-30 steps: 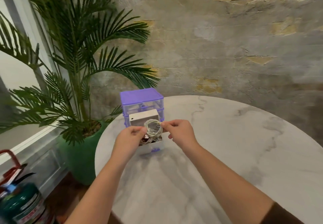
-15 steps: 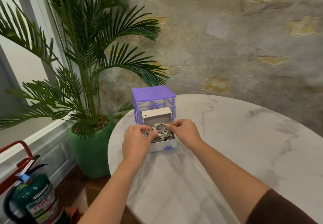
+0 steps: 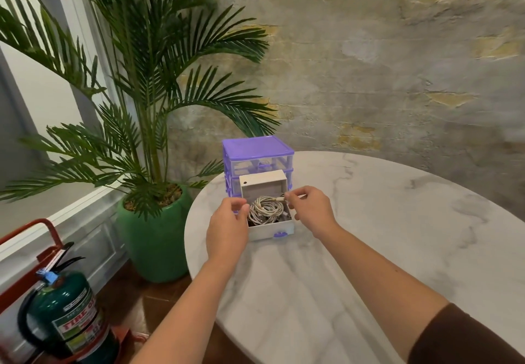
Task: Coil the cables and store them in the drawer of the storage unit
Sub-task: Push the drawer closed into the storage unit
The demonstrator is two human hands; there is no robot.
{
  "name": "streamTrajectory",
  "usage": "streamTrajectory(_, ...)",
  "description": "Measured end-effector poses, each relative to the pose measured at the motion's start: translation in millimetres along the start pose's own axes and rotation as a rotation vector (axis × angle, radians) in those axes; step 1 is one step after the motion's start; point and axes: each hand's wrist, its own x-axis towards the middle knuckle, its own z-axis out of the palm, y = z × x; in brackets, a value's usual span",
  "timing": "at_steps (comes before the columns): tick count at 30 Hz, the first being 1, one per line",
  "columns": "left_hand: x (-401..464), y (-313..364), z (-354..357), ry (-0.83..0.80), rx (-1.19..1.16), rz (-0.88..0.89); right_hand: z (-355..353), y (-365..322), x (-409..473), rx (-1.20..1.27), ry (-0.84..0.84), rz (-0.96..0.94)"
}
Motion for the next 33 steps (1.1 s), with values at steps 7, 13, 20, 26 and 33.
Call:
streamTrajectory(7,11,-3,-3,-0.065,-0.123,-0.089,-7,-5,6,0.063,-0.096,0.085)
streamTrajectory(13,12,-2,-4,-0.06,-0.029,-0.066,-9,-10,3,0.142,-0.183,0.076)
streamTrajectory(20,11,4,-8,-0.09,-0.052,-0.071,-18,-17,-1,0.147,-0.2,0.135)
streamTrajectory(26,8,9,-13,-0.127,0.022,-0.041,-19,-12,-1,0.101,-0.212,0.089)
streamTrajectory(33,15,24,-12,-0.221,0.123,-0.026,-24,-27,-9,-0.01,-0.305,0.02)
